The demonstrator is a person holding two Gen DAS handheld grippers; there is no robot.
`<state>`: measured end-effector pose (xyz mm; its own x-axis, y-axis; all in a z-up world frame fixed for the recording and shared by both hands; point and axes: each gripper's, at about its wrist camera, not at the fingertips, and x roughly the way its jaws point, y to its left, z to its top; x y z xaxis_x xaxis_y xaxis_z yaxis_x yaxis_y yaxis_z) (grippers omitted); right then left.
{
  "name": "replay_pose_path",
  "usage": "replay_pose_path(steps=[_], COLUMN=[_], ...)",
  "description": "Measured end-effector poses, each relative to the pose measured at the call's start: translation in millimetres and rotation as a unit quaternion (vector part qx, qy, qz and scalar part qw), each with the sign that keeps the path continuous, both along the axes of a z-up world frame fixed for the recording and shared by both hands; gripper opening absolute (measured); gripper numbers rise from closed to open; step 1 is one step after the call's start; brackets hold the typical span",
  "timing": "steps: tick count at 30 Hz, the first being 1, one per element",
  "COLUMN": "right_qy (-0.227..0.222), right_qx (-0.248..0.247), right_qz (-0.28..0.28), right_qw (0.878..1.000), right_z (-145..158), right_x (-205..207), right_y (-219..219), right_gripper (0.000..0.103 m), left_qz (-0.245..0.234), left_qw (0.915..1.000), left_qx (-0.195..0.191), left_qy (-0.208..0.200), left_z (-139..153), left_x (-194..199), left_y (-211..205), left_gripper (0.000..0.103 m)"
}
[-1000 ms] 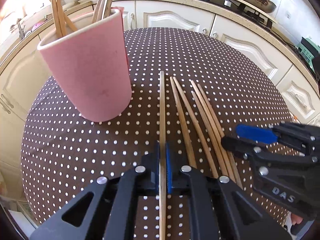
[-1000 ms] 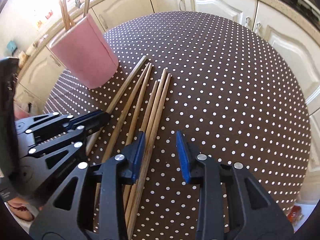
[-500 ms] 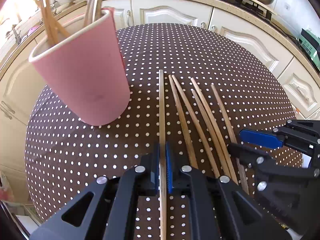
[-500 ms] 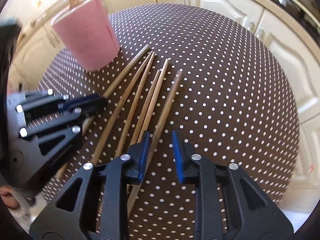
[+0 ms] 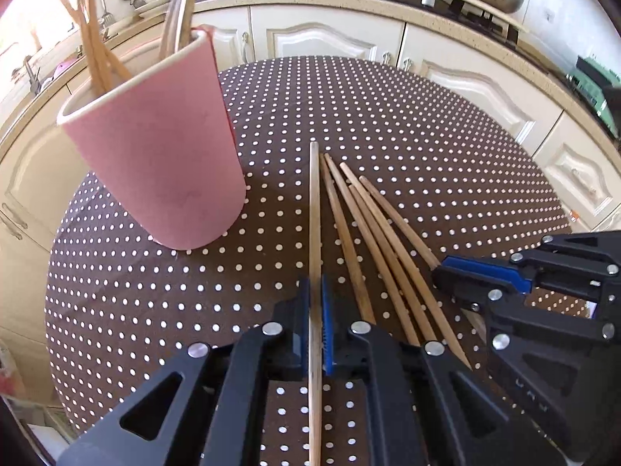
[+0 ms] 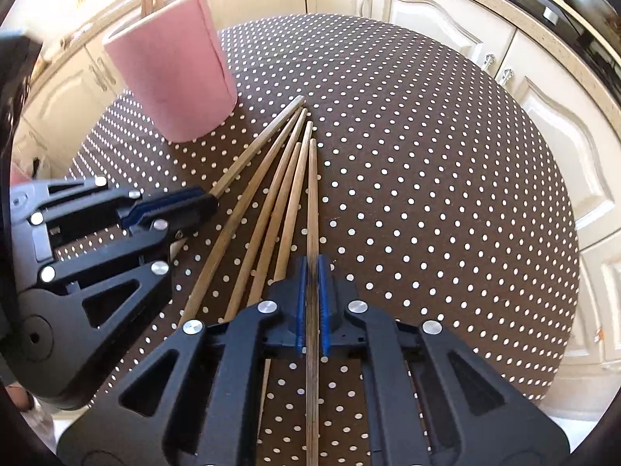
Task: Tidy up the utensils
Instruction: 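Lift the left tool's chopstick into the pink cup while the right tool inserts its own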
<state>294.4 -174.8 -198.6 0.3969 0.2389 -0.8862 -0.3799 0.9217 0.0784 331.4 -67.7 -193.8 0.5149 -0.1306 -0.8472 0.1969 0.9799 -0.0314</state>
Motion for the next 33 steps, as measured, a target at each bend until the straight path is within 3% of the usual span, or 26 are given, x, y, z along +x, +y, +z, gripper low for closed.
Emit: replay_pose_path(steps=[9,19,25,33], right_qy=[-0.041,-0.136,-0.194,-0.285], right_qx=[0.077,0.182,0.235,0.27], right_qz=[-0.013,0.001,0.002,-0.002], right_qw=[0.996,0.974,0.952,0.92], right_z=[37.9,104.9,142.0,174.6], right_x=[-7.2,-18.1,-26.0,-15.9], right_y=[-29.4,-48.8,-32.5,-4.1], right_gripper=[0.006,0.006,0.006,0.006], left_qz=[0.006,-0.008,-0.006,0.032], left_qw=[0.9962,0.9799,0.9588,0.9162], left_qx=[-0.036,-0.091,-0.138,-0.16], left_qy=[-0.079,-0.177,-0.248,-0.366], left_z=[35.9,93.3,128.2,173.0], left_x=[-40.2,-75.0,-78.8,-73.7], left_y=[14.5,22.5,32.5,66.1], left_gripper=[0.006,0.006,0.006,0.006])
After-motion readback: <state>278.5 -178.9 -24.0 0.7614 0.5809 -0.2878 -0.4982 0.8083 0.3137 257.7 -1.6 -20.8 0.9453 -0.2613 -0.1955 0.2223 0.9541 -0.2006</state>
